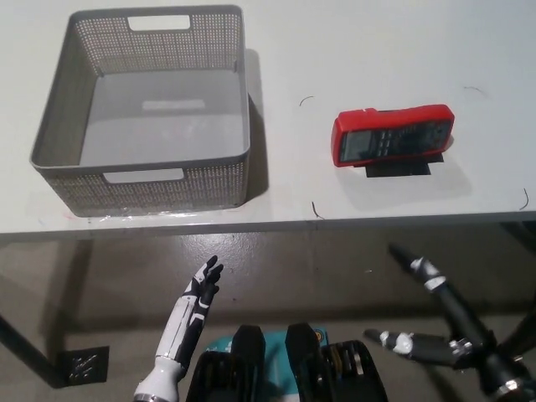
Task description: Use the right hand to pick up a multimeter on the right side and put it into a container on the left side
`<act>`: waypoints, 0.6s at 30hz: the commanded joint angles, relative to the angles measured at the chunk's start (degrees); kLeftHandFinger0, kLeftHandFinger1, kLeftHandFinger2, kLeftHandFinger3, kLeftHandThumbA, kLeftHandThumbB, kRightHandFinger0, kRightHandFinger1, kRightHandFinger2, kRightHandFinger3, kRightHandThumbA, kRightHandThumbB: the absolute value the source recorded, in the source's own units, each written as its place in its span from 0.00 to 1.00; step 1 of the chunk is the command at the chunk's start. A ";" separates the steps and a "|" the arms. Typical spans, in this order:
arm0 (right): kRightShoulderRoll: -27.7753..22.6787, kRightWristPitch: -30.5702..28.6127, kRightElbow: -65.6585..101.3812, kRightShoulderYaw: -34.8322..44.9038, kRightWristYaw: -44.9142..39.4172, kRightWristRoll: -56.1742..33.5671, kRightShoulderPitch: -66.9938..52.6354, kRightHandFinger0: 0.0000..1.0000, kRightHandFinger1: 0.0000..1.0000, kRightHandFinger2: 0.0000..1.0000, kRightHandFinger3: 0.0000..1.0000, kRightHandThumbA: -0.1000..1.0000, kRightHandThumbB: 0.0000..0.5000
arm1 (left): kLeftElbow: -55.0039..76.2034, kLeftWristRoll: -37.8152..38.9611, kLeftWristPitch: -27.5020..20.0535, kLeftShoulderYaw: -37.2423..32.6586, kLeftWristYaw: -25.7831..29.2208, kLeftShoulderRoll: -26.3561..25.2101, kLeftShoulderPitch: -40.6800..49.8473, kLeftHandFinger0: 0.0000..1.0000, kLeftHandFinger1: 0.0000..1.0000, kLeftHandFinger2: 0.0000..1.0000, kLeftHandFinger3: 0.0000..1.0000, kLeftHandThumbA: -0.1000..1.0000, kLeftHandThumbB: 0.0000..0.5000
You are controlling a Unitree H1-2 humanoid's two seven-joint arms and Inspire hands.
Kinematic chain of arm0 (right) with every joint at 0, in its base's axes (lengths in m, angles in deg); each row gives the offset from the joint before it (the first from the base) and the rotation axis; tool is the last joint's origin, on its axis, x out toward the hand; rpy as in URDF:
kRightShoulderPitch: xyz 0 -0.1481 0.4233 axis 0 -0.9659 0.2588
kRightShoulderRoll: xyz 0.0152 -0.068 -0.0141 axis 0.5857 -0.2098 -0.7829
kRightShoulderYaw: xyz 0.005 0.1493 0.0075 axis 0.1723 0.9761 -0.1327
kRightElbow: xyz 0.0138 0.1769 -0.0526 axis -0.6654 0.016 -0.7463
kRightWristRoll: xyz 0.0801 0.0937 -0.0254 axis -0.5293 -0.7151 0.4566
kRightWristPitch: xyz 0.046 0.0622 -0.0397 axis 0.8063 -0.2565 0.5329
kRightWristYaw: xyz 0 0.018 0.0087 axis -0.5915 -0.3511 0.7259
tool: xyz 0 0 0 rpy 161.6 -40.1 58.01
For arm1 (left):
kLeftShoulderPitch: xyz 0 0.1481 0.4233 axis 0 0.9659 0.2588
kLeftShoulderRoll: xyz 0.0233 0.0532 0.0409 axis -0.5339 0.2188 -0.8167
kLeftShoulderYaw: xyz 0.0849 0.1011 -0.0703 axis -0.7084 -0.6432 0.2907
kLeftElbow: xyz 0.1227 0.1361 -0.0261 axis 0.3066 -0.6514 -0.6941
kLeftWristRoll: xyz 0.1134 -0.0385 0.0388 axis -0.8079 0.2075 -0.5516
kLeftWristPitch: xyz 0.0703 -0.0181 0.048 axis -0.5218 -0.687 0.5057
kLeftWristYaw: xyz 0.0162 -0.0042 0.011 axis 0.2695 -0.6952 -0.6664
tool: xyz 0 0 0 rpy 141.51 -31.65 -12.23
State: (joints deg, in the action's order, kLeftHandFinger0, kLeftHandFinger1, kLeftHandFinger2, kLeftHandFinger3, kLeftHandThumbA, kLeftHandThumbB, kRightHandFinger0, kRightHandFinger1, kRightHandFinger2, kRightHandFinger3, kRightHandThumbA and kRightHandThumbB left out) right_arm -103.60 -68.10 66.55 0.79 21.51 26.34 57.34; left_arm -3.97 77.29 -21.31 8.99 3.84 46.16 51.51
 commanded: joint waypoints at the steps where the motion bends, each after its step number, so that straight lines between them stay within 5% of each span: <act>1: -3.69 3.04 13.04 5.38 0.19 1.39 1.11 1.00 1.00 1.00 1.00 1.00 0.63 | 0.49 -1.47 -4.35 0.10 1.24 -0.40 -2.08 1.00 1.00 1.00 1.00 1.00 0.83; 3: -6.86 6.21 18.20 8.37 -0.53 3.61 3.79 1.00 1.00 1.00 1.00 1.00 0.70 | 0.05 -1.42 -4.74 0.15 1.26 -0.41 -2.20 1.00 1.00 1.00 1.00 1.00 0.80; 9: -12.80 16.65 21.99 10.13 -4.49 8.54 15.89 1.00 1.00 1.00 1.00 1.00 0.69 | 0.55 -0.01 -4.32 0.27 0.39 -0.16 -1.50 1.00 1.00 1.00 1.00 1.00 0.74; 15: -21.86 21.79 9.76 3.48 -14.46 11.25 35.17 1.00 1.00 1.00 1.00 1.00 0.74 | -0.20 1.68 -5.02 0.36 -0.49 0.23 -1.35 1.00 1.00 1.00 1.00 1.00 0.78; 18: -23.52 25.65 1.54 -2.76 -20.41 14.50 44.97 1.00 1.00 1.00 1.00 1.00 0.87 | -0.58 1.67 -5.25 0.26 -0.55 0.09 -1.35 1.00 1.00 1.00 1.00 1.00 0.79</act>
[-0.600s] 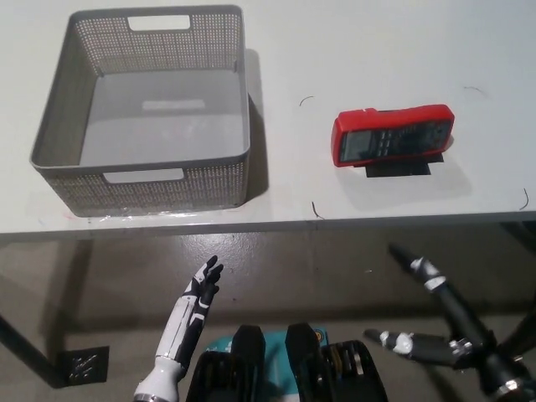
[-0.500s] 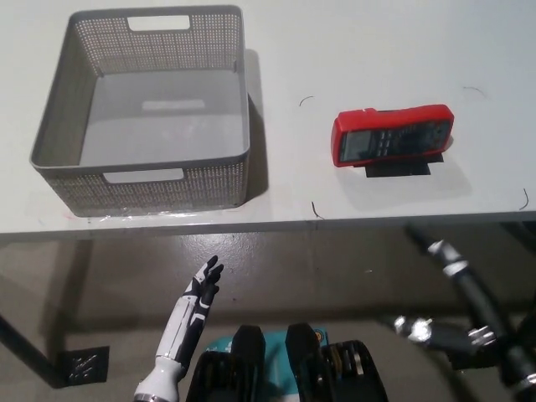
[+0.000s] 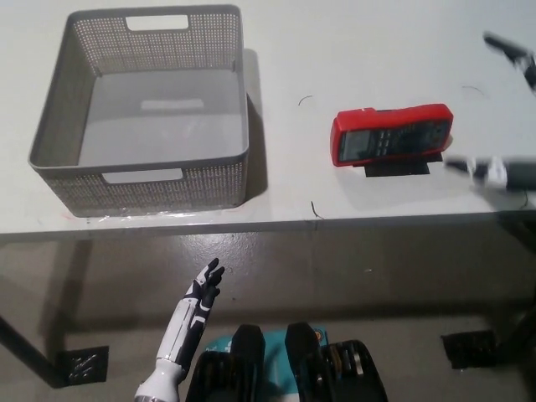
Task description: Use the right hand to pick up a multimeter on the right side and put it into a container on the left side
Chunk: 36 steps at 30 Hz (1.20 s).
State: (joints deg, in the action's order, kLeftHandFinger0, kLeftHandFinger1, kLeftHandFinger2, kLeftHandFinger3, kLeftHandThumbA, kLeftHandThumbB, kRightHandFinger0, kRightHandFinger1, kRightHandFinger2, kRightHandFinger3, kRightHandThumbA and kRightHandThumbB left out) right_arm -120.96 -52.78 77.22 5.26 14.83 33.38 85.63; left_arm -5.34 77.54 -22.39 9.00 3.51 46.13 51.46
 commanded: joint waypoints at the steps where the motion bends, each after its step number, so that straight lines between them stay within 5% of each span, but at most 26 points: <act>1: -5.68 10.15 -12.80 -8.86 -14.38 8.17 19.62 1.00 1.00 1.00 1.00 1.00 0.92 | 0.74 1.86 -4.21 0.19 -0.58 0.10 -1.25 1.00 1.00 1.00 1.00 1.00 0.80; 15: 2.96 5.35 -52.27 -27.76 -17.30 18.02 42.40 1.00 1.00 1.00 1.00 1.00 1.00 | -0.29 1.89 -4.23 -0.65 -0.48 0.08 -0.32 1.00 1.00 1.00 1.00 1.00 0.87; 36: 11.81 -3.77 -81.40 -31.54 -19.25 17.91 51.99 1.00 1.00 1.00 1.00 1.00 1.00 | -0.40 2.04 -4.23 -0.97 -0.26 -0.14 -1.08 1.00 1.00 1.00 1.00 1.00 0.91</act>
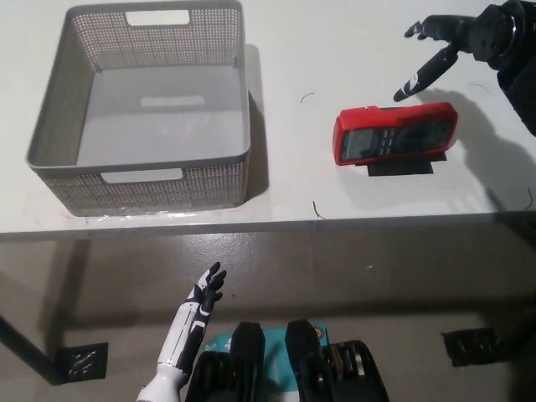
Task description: Use the right hand to pick up a multimeter on the right side and put it into a container on the left side
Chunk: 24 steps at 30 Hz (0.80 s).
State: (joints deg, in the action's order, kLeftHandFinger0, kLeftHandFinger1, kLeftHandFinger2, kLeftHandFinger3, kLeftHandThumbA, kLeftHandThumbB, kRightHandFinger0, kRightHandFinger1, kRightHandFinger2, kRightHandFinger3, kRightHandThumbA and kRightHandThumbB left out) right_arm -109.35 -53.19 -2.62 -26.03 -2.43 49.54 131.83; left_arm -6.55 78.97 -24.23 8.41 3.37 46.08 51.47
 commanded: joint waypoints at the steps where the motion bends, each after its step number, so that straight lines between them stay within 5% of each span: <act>1: 0.45 -3.01 -1.57 -0.19 -1.93 1.79 5.82 1.00 1.00 1.00 1.00 0.98 1.00 | 0.82 0.63 -2.38 -0.34 -0.04 -0.11 -1.16 1.00 1.00 1.00 1.00 1.00 0.90; 6: 1.57 -1.25 -2.12 1.58 -0.94 0.81 5.28 1.00 1.00 1.00 1.00 0.87 1.00 | 0.65 0.63 -2.38 -0.23 -0.34 -0.42 -1.70 1.00 1.00 1.00 1.00 1.00 0.92; 24: 7.12 -3.33 -11.61 3.44 -0.23 0.72 4.56 1.00 1.00 1.00 1.00 0.90 1.00 | 1.01 0.78 -2.38 -0.03 -0.68 -0.41 -1.87 1.00 1.00 1.00 1.00 1.00 0.93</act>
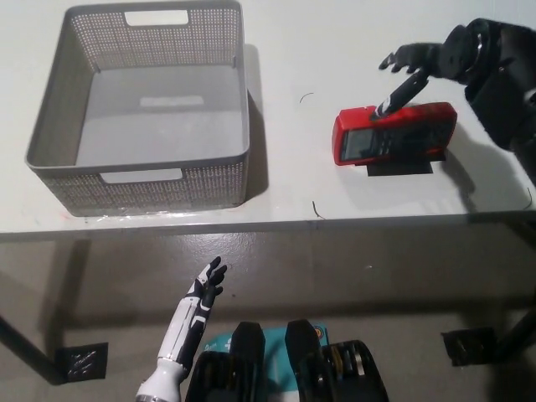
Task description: Use the right hand to pick up a multimeter on the right side and put it into a container on the left side
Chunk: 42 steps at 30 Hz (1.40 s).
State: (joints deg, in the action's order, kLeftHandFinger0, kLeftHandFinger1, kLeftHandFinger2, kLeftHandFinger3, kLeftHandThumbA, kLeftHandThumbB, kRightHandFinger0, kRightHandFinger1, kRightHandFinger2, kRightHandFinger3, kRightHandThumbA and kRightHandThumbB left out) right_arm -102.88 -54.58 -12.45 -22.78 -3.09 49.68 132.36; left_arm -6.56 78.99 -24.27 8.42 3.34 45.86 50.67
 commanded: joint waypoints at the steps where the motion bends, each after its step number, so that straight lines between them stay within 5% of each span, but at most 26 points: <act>1: 1.01 -2.15 -2.48 -0.13 0.75 0.96 3.97 1.00 1.00 1.00 1.00 0.90 1.00 | 1.11 0.70 -2.34 -0.02 -0.65 -0.28 -1.10 1.00 1.00 1.00 1.00 1.00 0.92; 7: 1.60 -2.23 -5.11 0.25 0.95 0.73 3.60 1.00 1.00 1.00 1.00 0.81 1.00 | 0.62 0.18 -2.34 -0.01 -0.25 -0.66 -1.98 1.00 1.00 1.00 1.00 1.00 0.90; 14: 2.23 -5.29 -8.66 -5.90 -0.57 5.59 2.11 1.00 1.00 1.00 1.00 0.93 1.00 | 0.67 0.74 -2.34 0.16 -0.60 -0.44 -2.26 1.00 1.00 1.00 1.00 1.00 0.90; 18: 3.01 -4.84 -10.30 -8.81 -0.84 7.22 0.10 1.00 1.00 1.00 1.00 0.80 1.00 | 0.64 0.82 -2.34 -0.05 -0.48 -0.44 -2.01 1.00 1.00 1.00 1.00 1.00 0.88; 24: 3.75 -4.54 -12.22 -17.65 -6.97 13.40 -1.32 1.00 1.00 1.00 1.00 0.90 1.00 | 0.64 0.93 -2.34 0.17 -0.79 -0.62 -2.78 1.00 1.00 1.00 1.00 1.00 0.93; 30: 3.29 -4.60 -12.34 -18.39 -3.10 12.34 -3.65 1.00 1.00 1.00 1.00 0.67 0.93 | -0.24 0.36 -2.34 -0.14 -0.43 -0.32 -3.91 1.00 1.00 1.00 1.00 1.00 0.91; 31: 3.23 -3.29 -12.10 -16.55 1.74 10.83 -4.55 0.98 1.00 1.00 1.00 0.38 0.73 | -0.31 0.46 -2.34 -0.15 -0.42 -0.30 -4.02 1.00 1.00 1.00 1.00 1.00 0.89; 32: 3.23 -2.49 -11.89 -15.29 5.97 9.96 -5.38 0.88 0.94 1.00 1.00 0.31 0.76 | -0.33 0.61 -2.34 -0.11 -0.52 -0.34 -4.05 1.00 1.00 1.00 1.00 1.00 0.89; 33: 2.98 -4.04 -11.21 -14.69 14.05 10.17 -6.68 0.75 0.80 0.86 1.00 0.16 0.55 | -0.26 0.61 -2.34 -0.12 -0.53 -0.37 -4.09 1.00 1.00 1.00 1.00 1.00 0.88; 34: 2.67 -6.07 -10.68 -13.75 21.02 10.04 -7.87 0.61 0.67 0.74 0.92 0.01 0.48 | -0.26 0.71 -2.34 -0.12 -0.58 -0.44 -4.22 1.00 1.00 1.00 1.00 1.00 0.89; 36: 2.55 -7.22 -10.63 -10.33 24.13 7.25 -8.62 0.40 0.52 0.63 0.87 0.00 0.25 | -0.36 0.86 -2.34 -0.05 -0.71 -0.52 -4.50 1.00 1.00 1.00 1.00 1.00 0.92; 38: 2.52 -7.29 -10.69 -6.11 24.79 3.91 -8.68 0.22 0.40 0.53 0.67 0.00 0.28 | -0.38 0.94 -2.34 -0.10 -0.85 -0.67 -4.62 1.00 1.00 1.00 1.00 1.00 0.91; 39: 2.43 -7.15 -10.73 -3.74 25.36 2.09 -8.78 0.10 0.24 0.38 0.53 0.00 0.26 | -0.30 0.90 -2.34 -0.08 -0.79 -0.63 -4.57 1.00 1.00 1.00 1.00 1.00 0.90; 40: 1.98 -7.89 -10.69 1.51 25.85 -2.20 -9.05 0.00 0.15 0.38 0.47 0.00 0.22 | -0.28 1.02 -2.34 -0.02 -0.95 -0.58 -4.53 1.00 1.00 1.00 1.00 1.00 0.89; 41: 1.63 -8.49 -10.64 4.82 25.38 -4.44 -9.19 0.00 0.17 0.45 0.45 0.00 0.24 | -0.25 0.99 -2.34 -0.07 -0.98 -0.64 -4.51 1.00 1.00 1.00 1.00 1.00 0.88; 42: 1.36 -8.62 -10.64 8.93 24.41 -7.33 -9.26 0.00 0.26 0.67 0.54 0.00 0.24 | -0.27 0.86 -2.34 -0.12 -0.93 -0.69 -4.54 1.00 1.00 1.00 1.00 1.00 0.87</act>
State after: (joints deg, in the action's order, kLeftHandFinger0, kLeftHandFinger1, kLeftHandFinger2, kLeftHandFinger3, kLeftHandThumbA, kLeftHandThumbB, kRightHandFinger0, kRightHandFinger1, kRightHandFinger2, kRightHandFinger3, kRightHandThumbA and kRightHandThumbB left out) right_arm -99.47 -59.74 -21.86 -28.02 12.05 57.05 127.89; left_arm -7.66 79.06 -24.22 8.46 3.32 45.51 48.02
